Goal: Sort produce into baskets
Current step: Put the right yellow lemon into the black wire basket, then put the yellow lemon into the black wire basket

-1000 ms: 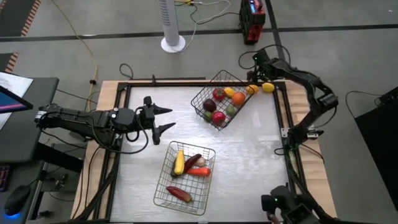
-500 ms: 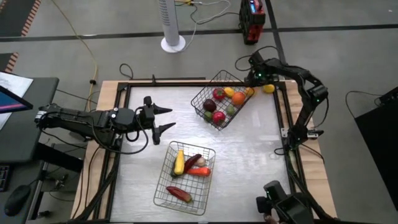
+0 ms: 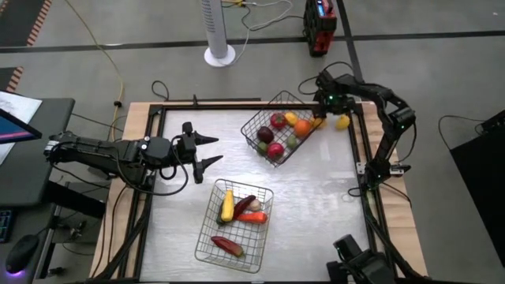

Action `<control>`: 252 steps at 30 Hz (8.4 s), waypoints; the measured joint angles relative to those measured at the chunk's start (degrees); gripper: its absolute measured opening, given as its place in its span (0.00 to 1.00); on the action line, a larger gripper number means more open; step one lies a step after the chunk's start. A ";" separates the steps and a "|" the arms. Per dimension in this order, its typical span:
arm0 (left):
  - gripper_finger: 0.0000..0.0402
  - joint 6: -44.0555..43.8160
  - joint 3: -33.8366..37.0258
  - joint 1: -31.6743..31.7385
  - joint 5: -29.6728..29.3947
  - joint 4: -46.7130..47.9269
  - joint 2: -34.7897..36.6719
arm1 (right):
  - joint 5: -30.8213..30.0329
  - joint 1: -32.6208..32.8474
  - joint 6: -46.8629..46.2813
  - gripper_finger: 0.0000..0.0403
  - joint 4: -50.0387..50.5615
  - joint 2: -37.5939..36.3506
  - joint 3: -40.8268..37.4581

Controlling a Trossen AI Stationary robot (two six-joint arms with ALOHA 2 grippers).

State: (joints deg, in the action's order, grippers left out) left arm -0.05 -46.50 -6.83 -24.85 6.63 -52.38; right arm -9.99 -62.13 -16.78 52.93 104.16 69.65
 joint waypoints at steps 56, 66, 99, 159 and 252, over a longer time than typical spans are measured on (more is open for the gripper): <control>0.64 -0.35 0.00 0.00 0.03 0.39 0.00 | -8.64 2.23 -6.01 0.76 9.61 -1.60 3.21; 0.64 -0.18 0.00 0.00 0.05 0.44 0.00 | -10.00 1.55 -7.64 0.74 8.30 -0.12 3.26; 0.64 -0.68 0.00 0.00 0.38 1.54 0.00 | -7.64 6.65 -0.37 0.72 27.05 4.85 6.03; 0.64 -1.02 -0.01 0.00 0.32 1.94 0.02 | -15.97 9.06 6.34 0.56 14.11 3.45 -4.01; 0.64 -3.54 -0.04 -3.50 -2.59 2.03 2.14 | 9.90 14.72 6.16 0.74 -32.84 -21.81 -25.74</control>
State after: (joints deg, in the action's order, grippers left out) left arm -3.60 -46.54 -10.33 -27.44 8.66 -50.24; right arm -0.09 -47.42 -10.62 20.09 82.35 43.91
